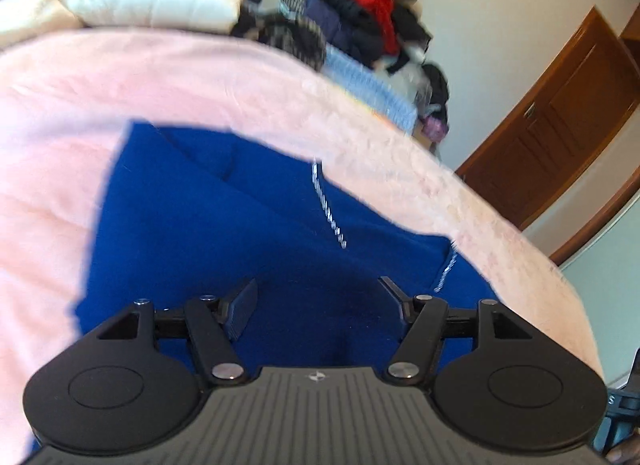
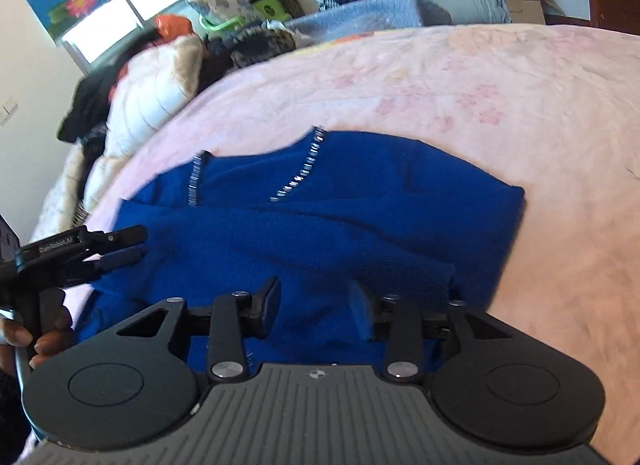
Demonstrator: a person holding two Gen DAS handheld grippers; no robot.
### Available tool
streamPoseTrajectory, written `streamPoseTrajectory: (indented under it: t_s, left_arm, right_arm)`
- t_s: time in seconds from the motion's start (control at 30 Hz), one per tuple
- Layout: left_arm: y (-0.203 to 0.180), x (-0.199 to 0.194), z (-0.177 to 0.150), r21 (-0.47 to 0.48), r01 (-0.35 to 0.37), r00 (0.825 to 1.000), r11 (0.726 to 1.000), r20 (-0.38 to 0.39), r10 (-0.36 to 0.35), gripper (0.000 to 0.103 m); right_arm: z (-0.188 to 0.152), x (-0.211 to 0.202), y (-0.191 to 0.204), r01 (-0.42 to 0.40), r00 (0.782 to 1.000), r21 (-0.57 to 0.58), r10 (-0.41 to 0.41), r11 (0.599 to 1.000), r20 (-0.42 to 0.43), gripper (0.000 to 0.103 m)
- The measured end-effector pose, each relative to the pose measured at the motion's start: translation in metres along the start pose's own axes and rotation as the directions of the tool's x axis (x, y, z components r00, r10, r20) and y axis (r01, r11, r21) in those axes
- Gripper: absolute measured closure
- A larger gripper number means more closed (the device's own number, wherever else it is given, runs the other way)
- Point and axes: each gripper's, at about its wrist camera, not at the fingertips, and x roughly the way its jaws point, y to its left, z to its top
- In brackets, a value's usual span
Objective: Fold small clothes
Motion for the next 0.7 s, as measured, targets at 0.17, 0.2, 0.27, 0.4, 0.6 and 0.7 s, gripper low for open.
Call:
streamPoseTrajectory:
  t_s: [0.17, 0.2, 0.27, 0.4, 0.6, 0.7]
  left_arm:
    - [0.022, -0.117, -0.034, 0.083, -0.042, 0.987, 0.996, 0.159, 0.028, 0.033]
    - [0.027, -0.137, -0.047, 0.086, -0.060, 0.985, 0.995, 0.165, 0.045, 0.031]
    - [0.032, -0.168, -0.074, 0.082, -0.075, 0.987, 0.994, 0.147, 0.062, 0.031]
    - [0.022, -0.205, -0.130, 0.137, -0.005, 0.995, 0.991, 0.096, -0.009, 0.030]
    - [0.018, -0.248, -0.147, 0.145, 0.054, 0.992, 0.988, 0.104, -0.069, 0.030]
    - [0.045, -0.302, -0.114, 0.103, -0.055, 0.966, 0.993, 0.256, 0.027, 0.029]
  right_arm:
    - [-0.059, -0.071, 0.025, -0.181, 0.983, 0.046, 0.181, 0.982, 0.019, 0.042]
    - [-0.074, -0.081, 0.028, -0.200, 0.980, 0.067, 0.200, 0.977, 0.011, 0.041]
    - [-0.105, -0.096, 0.033, -0.227, 0.973, 0.118, 0.230, 0.967, -0.012, 0.042]
    - [-0.162, -0.102, 0.050, -0.234, 0.964, 0.167, 0.251, 0.958, -0.088, 0.042]
    - [-0.199, -0.105, 0.081, -0.193, 0.962, 0.138, 0.215, 0.971, -0.167, 0.041]
    - [-0.206, -0.124, 0.091, -0.200, 0.965, 0.113, 0.216, 0.973, -0.149, 0.041]
